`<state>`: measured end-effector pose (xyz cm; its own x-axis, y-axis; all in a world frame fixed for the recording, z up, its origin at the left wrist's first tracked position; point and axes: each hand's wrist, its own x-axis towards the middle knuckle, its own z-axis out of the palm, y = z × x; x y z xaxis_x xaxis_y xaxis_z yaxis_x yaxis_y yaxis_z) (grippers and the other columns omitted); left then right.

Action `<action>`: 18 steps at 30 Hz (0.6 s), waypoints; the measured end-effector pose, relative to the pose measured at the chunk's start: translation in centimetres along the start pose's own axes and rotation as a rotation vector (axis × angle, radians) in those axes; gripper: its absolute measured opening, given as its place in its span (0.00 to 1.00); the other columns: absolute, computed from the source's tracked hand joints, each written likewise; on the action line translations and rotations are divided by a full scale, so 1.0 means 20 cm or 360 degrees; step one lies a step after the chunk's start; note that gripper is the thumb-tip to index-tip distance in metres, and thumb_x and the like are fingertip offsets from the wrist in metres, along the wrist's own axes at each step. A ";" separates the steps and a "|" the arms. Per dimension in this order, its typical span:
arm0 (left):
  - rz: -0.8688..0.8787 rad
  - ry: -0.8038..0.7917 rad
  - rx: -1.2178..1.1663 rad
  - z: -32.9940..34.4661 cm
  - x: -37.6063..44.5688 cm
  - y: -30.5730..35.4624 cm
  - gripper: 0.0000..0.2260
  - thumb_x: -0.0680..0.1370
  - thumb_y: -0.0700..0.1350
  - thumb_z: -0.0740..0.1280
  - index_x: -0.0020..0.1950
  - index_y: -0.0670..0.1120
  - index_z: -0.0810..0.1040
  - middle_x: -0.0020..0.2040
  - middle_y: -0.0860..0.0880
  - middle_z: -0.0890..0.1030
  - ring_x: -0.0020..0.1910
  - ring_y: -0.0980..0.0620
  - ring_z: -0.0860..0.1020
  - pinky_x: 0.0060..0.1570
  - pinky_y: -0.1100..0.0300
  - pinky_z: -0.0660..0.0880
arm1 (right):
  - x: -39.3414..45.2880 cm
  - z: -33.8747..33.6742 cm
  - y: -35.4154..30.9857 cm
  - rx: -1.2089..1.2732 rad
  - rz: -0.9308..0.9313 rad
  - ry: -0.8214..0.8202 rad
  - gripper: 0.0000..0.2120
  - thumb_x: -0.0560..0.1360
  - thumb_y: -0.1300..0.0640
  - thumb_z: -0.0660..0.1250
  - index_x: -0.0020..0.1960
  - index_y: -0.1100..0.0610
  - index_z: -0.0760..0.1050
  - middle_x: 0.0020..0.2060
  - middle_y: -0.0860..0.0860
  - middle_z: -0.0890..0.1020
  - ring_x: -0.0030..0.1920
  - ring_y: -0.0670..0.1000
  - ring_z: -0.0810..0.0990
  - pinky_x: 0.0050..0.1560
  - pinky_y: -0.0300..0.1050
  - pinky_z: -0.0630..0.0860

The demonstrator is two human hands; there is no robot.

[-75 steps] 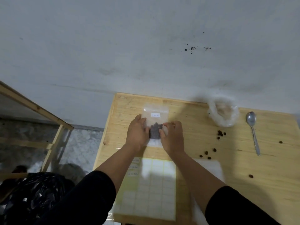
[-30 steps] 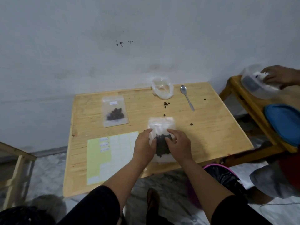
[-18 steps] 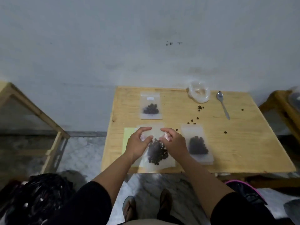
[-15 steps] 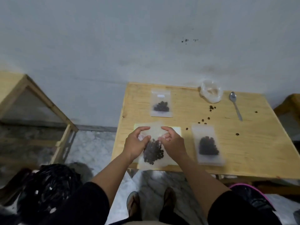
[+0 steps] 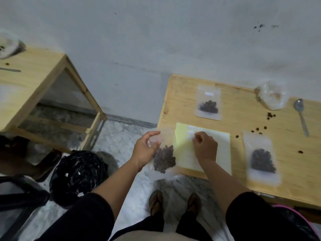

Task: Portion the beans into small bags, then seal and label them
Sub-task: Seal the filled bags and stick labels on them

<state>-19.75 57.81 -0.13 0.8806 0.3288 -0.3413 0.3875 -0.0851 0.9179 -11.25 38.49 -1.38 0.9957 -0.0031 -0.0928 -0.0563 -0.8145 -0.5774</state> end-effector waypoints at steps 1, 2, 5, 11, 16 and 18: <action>-0.0006 -0.0017 -0.0010 0.00 0.00 0.00 0.13 0.76 0.42 0.69 0.53 0.61 0.78 0.60 0.51 0.78 0.54 0.51 0.79 0.54 0.53 0.79 | 0.00 0.01 -0.01 0.0015 0.0012 0.0017 0.08 0.74 0.62 0.65 0.52 0.61 0.79 0.46 0.59 0.82 0.49 0.58 0.78 0.48 0.42 0.68; -0.0009 -0.0035 -0.0015 0.00 0.01 0.00 0.13 0.76 0.42 0.69 0.52 0.62 0.78 0.60 0.52 0.78 0.54 0.50 0.79 0.53 0.53 0.79 | 0.01 0.01 -0.01 0.0032 0.0030 0.0030 0.08 0.75 0.62 0.65 0.51 0.61 0.79 0.46 0.58 0.82 0.49 0.58 0.78 0.48 0.41 0.68; -0.0021 -0.0056 0.0027 0.01 0.02 0.01 0.14 0.76 0.44 0.69 0.51 0.65 0.78 0.57 0.53 0.79 0.53 0.50 0.78 0.55 0.50 0.78 | 0.03 0.01 -0.04 0.0063 0.0095 0.0047 0.08 0.75 0.62 0.64 0.52 0.62 0.78 0.48 0.58 0.83 0.50 0.57 0.79 0.50 0.44 0.71; -0.0026 -0.0083 0.0053 0.05 0.06 0.06 0.13 0.76 0.43 0.69 0.53 0.62 0.78 0.57 0.52 0.79 0.56 0.48 0.77 0.60 0.48 0.75 | 0.00 -0.08 -0.11 0.0333 0.0124 0.0130 0.06 0.75 0.63 0.65 0.50 0.60 0.78 0.46 0.55 0.83 0.46 0.51 0.78 0.48 0.37 0.68; 0.0069 -0.0163 0.0022 0.11 0.10 0.16 0.14 0.76 0.41 0.68 0.57 0.58 0.77 0.59 0.54 0.77 0.61 0.52 0.74 0.65 0.54 0.71 | -0.03 -0.21 -0.23 0.0526 -0.0103 0.0218 0.04 0.72 0.62 0.68 0.45 0.57 0.80 0.37 0.48 0.81 0.38 0.44 0.77 0.40 0.28 0.71; 0.0101 -0.0212 -0.0002 0.14 0.11 0.22 0.14 0.76 0.41 0.68 0.57 0.58 0.77 0.60 0.54 0.76 0.62 0.52 0.74 0.65 0.54 0.70 | -0.04 -0.24 -0.27 0.0481 -0.0254 0.0258 0.03 0.71 0.63 0.69 0.44 0.58 0.80 0.34 0.47 0.79 0.34 0.40 0.75 0.37 0.22 0.68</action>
<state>-15.34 55.42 2.60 0.9318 0.1947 -0.3063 0.3296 -0.1004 0.9388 -11.38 40.12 5.83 0.9911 -0.0016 0.1332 0.1052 -0.6044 -0.7897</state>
